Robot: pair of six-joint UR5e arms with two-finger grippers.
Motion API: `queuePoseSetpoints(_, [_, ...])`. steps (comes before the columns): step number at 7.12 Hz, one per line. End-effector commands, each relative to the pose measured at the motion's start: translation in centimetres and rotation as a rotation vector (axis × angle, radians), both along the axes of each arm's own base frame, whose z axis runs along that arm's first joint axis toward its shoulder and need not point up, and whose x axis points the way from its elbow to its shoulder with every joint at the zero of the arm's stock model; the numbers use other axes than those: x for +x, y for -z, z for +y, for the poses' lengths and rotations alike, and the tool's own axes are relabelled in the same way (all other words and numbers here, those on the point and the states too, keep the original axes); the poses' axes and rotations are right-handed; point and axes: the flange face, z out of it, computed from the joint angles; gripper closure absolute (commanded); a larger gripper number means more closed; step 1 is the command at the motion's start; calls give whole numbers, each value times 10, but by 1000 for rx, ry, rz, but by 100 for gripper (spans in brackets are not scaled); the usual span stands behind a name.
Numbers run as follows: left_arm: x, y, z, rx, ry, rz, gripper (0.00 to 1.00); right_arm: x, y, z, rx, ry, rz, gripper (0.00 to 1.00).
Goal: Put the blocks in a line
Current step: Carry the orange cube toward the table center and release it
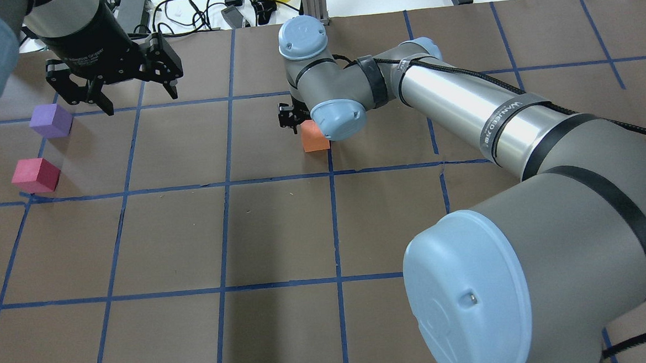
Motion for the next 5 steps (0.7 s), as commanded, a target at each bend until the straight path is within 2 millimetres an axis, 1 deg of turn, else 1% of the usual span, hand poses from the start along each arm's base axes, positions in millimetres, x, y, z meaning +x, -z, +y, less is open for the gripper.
queuePoseSetpoints(1, [0,17,-12,27,-1,8,0,-99,-88,0,57,43,12,0])
queuePoseSetpoints(2, [-1,42,-27,71,5,8,0,-169,-130,3,78,-7,30,0])
queuePoseSetpoints(3, [-2,85,-57,79,39,10,0,-227,-173,21,97,-18,52,0])
queuePoseSetpoints(4, [-6,122,-88,46,65,10,0,-259,-210,51,142,-11,42,0])
queuePoseSetpoints(5, [-20,150,-111,11,106,45,0,-256,-236,87,185,-21,39,0])
